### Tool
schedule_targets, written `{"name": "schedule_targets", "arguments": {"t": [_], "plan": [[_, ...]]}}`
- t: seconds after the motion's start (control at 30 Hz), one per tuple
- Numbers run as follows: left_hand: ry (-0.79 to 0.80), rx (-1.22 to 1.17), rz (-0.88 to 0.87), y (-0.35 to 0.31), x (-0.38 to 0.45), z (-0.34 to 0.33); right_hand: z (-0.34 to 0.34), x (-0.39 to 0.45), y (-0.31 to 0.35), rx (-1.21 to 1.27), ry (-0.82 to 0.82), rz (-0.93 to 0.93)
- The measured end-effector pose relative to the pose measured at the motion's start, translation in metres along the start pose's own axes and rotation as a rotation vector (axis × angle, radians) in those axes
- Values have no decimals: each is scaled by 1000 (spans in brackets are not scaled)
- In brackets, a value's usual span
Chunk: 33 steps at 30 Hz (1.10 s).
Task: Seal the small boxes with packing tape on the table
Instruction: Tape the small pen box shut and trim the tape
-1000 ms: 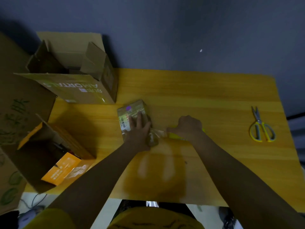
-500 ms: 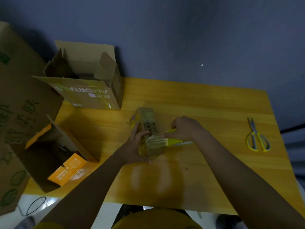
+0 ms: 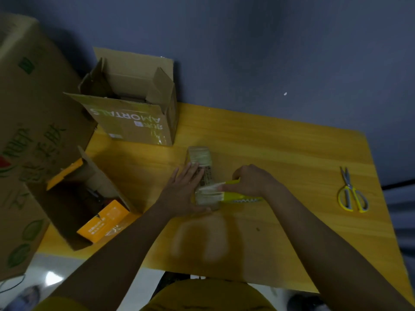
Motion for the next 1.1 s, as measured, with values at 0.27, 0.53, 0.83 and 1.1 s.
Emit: {"name": "schedule_targets", "arguments": {"t": [0.27, 0.53, 0.83, 1.1], "plan": [[93, -46, 36, 17, -12, -3, -30, -4, -27, 382, 99, -95], [147, -66, 52, 19, -14, -6, -31, 7, -32, 434, 40, -107], [128, -92, 65, 15, -13, 0, -51, 27, -12, 16, 53, 5], [11, 65, 509, -12, 29, 35, -56, 19, -25, 200, -86, 31]]}}
Point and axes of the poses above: each hand's wrist, its own x-axis towards the middle knuckle, its own z-axis out of the back of the hand, y = z × x, the point moved 7 cm from there along x, towards the middle knuckle, and after that the axes turned 13 degrees about -y, right-handed, at the moved point
